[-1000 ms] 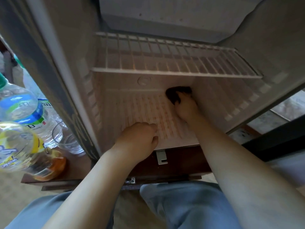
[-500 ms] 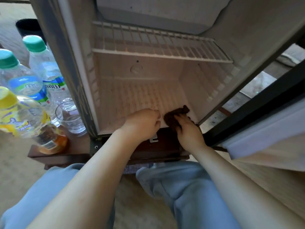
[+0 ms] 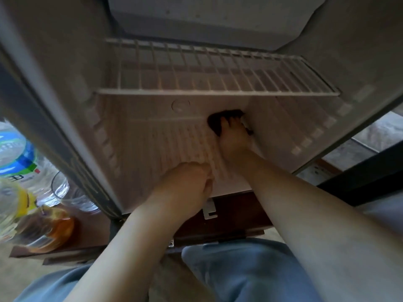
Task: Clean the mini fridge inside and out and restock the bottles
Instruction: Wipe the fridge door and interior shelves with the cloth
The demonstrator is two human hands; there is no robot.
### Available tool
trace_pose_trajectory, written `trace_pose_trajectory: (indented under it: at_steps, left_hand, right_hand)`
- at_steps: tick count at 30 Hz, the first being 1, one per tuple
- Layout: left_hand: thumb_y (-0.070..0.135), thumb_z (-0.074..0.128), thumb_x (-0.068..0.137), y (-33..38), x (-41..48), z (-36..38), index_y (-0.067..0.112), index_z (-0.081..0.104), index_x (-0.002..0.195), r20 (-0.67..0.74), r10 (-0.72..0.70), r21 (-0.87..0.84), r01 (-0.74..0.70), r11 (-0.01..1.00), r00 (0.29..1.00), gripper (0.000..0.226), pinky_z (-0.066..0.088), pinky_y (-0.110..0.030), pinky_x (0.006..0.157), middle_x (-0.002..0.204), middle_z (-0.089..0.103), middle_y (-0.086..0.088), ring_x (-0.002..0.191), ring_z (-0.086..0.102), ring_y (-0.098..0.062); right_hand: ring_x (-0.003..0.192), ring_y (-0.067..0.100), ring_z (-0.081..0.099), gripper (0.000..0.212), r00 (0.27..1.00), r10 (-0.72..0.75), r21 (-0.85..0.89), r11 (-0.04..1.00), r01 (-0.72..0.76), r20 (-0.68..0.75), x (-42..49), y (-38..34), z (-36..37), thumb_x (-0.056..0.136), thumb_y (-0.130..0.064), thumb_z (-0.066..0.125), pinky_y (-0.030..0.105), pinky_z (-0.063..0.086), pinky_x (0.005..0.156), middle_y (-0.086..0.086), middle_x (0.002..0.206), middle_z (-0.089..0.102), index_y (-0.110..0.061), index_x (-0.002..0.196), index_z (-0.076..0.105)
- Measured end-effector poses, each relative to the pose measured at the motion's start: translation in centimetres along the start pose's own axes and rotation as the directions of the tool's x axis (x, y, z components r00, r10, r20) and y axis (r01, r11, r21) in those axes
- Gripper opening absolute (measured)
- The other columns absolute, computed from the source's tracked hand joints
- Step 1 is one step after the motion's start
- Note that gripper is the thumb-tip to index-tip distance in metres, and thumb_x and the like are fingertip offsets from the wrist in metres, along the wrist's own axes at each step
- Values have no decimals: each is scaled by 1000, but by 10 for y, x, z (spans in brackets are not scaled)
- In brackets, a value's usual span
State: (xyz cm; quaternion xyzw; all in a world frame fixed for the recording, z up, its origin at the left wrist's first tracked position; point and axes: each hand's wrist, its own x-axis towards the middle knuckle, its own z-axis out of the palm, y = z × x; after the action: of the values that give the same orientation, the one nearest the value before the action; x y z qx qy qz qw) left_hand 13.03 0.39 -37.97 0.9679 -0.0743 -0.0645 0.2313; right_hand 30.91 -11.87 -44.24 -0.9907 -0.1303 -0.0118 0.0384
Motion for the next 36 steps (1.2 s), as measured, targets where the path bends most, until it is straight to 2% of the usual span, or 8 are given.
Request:
trace_pose_trajectory:
  at_steps: [4,10,18,21,25,29,32,36]
  left_hand:
    - [32,36,101,-2,2,-3,19,52,126,-18,-8,-12,7,1000,1000,33,46,-33,88,117,58,-2,104,54,-19]
    - [32,36,101,-2,-3,-1,20,51,128,31,-9,-19,10,1000,999,33,47,-29,84,114,59,-1,98,56,-16]
    - [30,38,101,-10,-11,-3,18,52,128,144,-72,26,69,997,987,33,48,-28,82,116,59,-4,99,56,-19]
    - [31,38,101,-6,-25,1,21,49,131,152,-100,12,100,995,983,34,49,-28,86,122,57,-2,102,55,-18]
    - [30,44,98,1,-51,12,22,51,130,127,-94,2,95,996,987,33,52,-34,85,117,61,0,97,58,-18]
    - [24,59,92,16,-75,17,31,42,138,72,-20,-260,38,965,997,49,50,-28,84,110,63,6,94,59,-13]
    - [19,66,87,25,-91,20,32,61,116,10,29,-422,-23,906,1000,32,49,-23,80,97,66,8,88,63,-11]
    - [22,67,86,30,-106,26,30,66,82,-17,48,-371,-51,927,999,9,42,-13,68,80,66,11,78,62,-9]
  right_hand:
    - [139,34,25,52,997,50,-168,985,-41,52,13,1,-10,99,-18,31,41,30,109,23,148,32,-3,148,22]
    - [142,36,18,52,982,151,-159,978,-132,111,17,6,-27,100,-20,26,40,28,111,23,152,27,1,148,20]
    - [123,34,44,30,980,181,-38,983,-179,82,-99,19,-46,101,-18,37,37,36,102,19,127,55,-1,121,52]
    - [130,33,39,38,983,177,30,983,-179,53,-159,34,-42,96,-26,48,36,43,95,21,126,56,-2,125,49]
    - [101,27,59,41,987,144,219,963,-156,70,-223,38,-53,87,-32,59,31,46,76,11,109,64,-12,122,56]
    - [95,18,60,34,997,62,443,894,-73,38,-265,14,-66,79,-30,67,27,43,74,-2,100,63,-20,109,55]
    - [86,13,57,36,998,-20,547,837,-16,60,-282,-1,-61,72,-32,79,23,39,70,-5,92,60,-20,94,53]
    - [79,13,58,44,999,18,592,805,-42,47,-293,-5,-53,62,-35,87,17,38,64,-3,85,62,-19,85,54]
